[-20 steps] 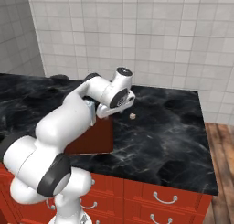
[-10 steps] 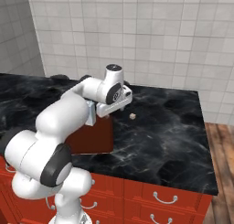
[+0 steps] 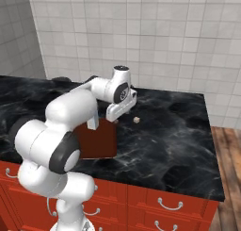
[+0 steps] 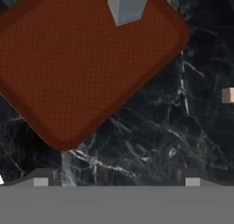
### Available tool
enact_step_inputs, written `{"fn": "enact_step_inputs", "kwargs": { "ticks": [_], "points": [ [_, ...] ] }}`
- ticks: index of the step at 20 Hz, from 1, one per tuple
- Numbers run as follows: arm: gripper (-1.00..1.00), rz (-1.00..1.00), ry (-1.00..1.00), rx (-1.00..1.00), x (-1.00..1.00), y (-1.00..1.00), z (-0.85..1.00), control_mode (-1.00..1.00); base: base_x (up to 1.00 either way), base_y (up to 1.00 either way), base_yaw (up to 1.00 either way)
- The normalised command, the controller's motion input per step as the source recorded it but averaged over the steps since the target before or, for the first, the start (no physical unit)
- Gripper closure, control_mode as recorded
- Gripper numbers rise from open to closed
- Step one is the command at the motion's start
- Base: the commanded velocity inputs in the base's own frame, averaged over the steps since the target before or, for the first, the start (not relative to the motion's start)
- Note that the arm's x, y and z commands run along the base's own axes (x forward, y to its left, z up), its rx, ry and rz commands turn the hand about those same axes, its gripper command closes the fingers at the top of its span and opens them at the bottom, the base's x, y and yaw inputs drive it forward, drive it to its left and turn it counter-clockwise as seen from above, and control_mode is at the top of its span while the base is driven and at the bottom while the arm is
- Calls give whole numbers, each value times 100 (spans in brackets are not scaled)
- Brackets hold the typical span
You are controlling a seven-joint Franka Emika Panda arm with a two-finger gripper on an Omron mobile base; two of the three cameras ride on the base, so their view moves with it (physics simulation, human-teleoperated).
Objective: Take out the milk from the fridge and place it on the tray on the counter. Then take the sugar cube near the tray and place it in the tray.
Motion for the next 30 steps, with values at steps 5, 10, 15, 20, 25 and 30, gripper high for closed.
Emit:
{"fn": "enact_step_inputs", "kwargs": {
  "ticks": [5, 10, 15, 20, 25, 30],
  "points": [
    [-100, 17, 1, 0, 11, -37, -9, -100, 0, 0, 0],
    [-100, 1, -7, 0, 17, 0, -22, -100, 0, 0, 0],
    [-100, 0, -22, 2, 12, 0, -20, -100, 0, 0, 0],
    [-100, 0, -9, 12, 20, 0, -23, -100, 0, 0, 0],
    [-100, 0, -7, 16, 14, -12, -3, -100, 0, 0, 0],
    [-100, 0, -5, 16, 12, -10, -4, -100, 0, 0, 0]
  ]
}}
